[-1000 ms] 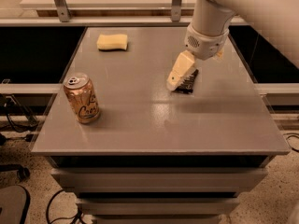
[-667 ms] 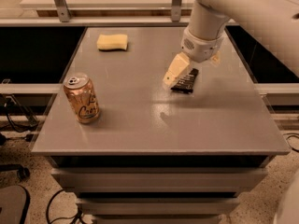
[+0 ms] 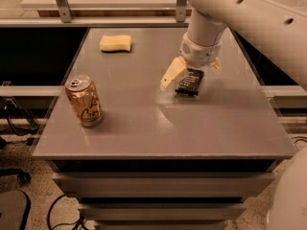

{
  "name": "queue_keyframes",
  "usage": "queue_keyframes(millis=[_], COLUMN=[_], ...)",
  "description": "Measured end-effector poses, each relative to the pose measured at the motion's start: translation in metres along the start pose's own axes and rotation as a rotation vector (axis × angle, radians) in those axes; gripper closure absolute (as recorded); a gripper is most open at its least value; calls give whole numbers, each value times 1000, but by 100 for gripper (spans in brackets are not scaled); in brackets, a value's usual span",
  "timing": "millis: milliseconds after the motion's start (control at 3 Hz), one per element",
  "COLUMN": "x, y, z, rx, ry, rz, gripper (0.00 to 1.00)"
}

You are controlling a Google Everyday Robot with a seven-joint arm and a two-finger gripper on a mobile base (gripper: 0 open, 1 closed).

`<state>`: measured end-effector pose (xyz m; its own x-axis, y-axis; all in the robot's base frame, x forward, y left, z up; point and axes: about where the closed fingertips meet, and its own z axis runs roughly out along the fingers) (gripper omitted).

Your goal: Pick rxbar chocolate

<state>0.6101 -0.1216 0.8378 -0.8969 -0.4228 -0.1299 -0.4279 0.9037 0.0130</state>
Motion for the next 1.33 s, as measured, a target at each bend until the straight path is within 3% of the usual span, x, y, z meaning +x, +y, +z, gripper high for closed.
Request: queue_keyframes(millis=[333,1000,1333], x=[-4,-11,-15], y=[-1,1,5], z=[10,23,28], rx=[-3,-6,-10], ry=[10,33,43], rz=[44,69,55], gripper=[0,0,16])
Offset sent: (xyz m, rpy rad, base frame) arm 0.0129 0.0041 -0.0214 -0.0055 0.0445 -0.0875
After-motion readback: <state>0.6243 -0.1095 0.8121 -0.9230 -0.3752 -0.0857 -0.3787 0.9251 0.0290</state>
